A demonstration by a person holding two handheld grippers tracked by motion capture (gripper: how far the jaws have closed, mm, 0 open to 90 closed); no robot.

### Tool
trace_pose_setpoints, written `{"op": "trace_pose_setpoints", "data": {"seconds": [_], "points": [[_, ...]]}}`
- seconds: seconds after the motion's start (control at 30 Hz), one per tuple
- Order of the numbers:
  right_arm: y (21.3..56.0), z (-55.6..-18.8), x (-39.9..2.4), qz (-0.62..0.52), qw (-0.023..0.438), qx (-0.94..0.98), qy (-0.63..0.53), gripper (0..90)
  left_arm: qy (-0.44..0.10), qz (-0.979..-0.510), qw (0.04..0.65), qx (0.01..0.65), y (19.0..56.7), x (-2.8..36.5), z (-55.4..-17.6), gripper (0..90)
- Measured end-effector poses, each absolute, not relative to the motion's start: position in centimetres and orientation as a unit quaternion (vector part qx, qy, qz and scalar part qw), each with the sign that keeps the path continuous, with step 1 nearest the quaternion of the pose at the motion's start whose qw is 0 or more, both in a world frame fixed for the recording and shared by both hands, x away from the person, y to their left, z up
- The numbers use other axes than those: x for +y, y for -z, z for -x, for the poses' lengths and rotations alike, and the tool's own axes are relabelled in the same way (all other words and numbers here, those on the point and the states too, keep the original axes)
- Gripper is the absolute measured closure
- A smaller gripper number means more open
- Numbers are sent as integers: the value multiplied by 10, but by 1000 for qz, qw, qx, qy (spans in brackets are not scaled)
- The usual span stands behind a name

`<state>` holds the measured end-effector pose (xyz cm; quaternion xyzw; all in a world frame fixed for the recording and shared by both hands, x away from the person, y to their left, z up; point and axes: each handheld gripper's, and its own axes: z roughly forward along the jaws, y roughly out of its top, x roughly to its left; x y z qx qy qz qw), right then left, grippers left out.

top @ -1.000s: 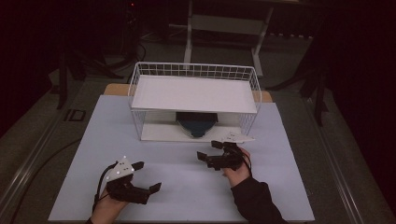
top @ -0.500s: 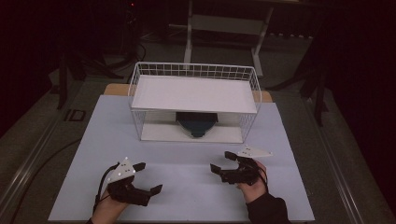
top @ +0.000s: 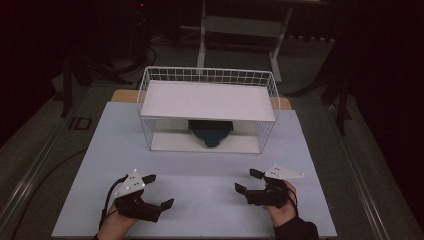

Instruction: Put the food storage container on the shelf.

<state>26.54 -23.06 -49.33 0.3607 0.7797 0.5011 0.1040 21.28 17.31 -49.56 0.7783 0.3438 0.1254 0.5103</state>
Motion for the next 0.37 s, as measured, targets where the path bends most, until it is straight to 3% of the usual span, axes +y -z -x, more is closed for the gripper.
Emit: {"op": "trace_pose_setpoints", "data": {"seconds": [0.37], "points": [[500, -266, -236, -369, 98, 782, -493, 173, -126, -784, 509, 334, 496, 170, -211, 6]]}}
